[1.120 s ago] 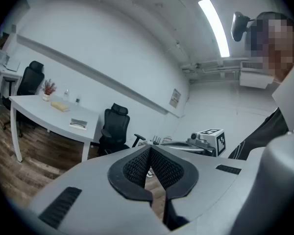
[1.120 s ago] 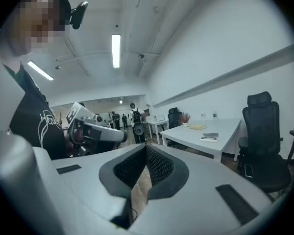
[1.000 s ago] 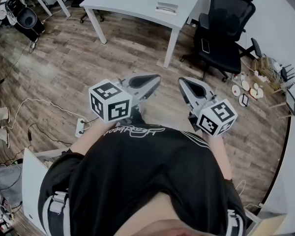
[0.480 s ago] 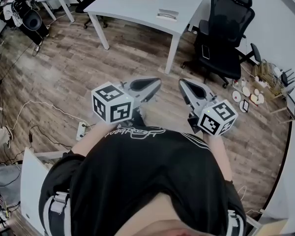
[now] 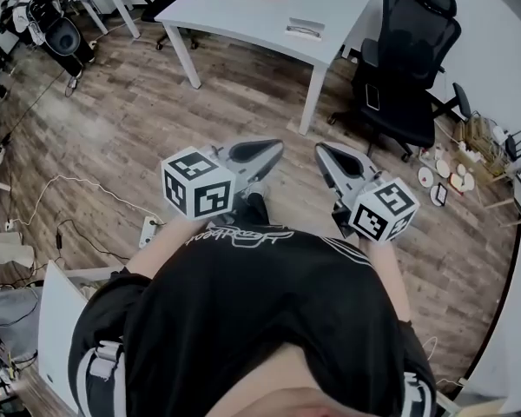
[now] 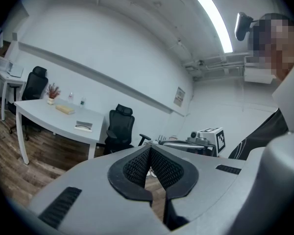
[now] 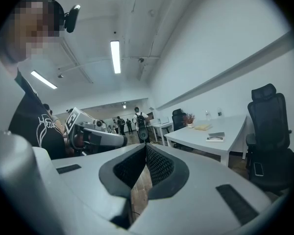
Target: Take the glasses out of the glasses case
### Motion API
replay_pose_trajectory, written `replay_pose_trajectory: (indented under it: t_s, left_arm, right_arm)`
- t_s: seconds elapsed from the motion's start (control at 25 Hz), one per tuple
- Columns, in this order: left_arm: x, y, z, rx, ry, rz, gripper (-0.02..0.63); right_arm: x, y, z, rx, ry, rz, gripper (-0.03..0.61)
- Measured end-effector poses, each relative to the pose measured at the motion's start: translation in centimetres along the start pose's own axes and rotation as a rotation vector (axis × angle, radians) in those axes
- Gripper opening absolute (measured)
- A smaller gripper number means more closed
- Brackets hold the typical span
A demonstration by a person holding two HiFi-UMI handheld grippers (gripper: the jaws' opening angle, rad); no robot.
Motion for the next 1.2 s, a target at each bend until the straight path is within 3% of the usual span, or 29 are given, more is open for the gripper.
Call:
replay_pose_trajectory:
  t_s: [0.44,0.76,1.2]
  left_arm:
    - [-8.3,1.2,-0.7,0.02,0.023,0.033,0.008]
    - [-18.3,5.2,-0.8,0.026,0.023,0.071,0.008]
    - [-33.2,11.4,-2.5,-0.007,-0.058,0.107,0.008]
  right_arm:
    - [4.5,-0.2,-7.5,-0.023,-0.001,-0.024,0.008]
    - [8.5,1.9,-16.7,-0.043,-0.026,-0.055,0.008]
    - [14.3,5.6,-30.2,-0.082,-0.107,-0.067,0.009]
Point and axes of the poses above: the fingertips, and each gripper's own axes: z backward along the fingers, x to its right, y out of its top, the point moved 5 cm from there along z, backward along the fingers, and after that the axes turned 12 degrees about -y, right-handed, at the moved point
